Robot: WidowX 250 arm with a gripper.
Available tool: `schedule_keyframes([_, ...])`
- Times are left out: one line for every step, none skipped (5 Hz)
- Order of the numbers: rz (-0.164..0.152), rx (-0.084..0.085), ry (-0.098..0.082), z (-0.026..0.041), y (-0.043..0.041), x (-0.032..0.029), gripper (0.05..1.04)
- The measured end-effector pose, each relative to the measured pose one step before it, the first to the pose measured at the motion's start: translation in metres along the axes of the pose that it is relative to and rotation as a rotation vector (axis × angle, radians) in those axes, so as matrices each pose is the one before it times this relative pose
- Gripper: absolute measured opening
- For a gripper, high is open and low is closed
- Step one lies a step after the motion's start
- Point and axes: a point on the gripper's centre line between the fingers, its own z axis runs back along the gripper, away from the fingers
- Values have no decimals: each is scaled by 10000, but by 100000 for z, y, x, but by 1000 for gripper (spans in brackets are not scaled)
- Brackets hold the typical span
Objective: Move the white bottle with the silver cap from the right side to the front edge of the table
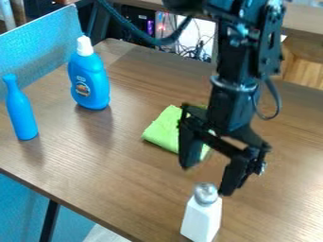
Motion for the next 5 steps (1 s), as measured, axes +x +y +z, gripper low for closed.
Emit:
schedule_keyframes([-503, -56, -830, 1626, 75, 786, 1004])
schedule_keyframes([245, -313, -550, 539, 3967, -649, 1004])
schedule_keyframes([618, -170, -54, -643, 4568, -1377, 1004])
schedule_keyframes([269, 67, -244, 333, 3080, -9, 1004])
schedule_keyframes([-44, 264, 294, -321, 1365, 2083, 1004])
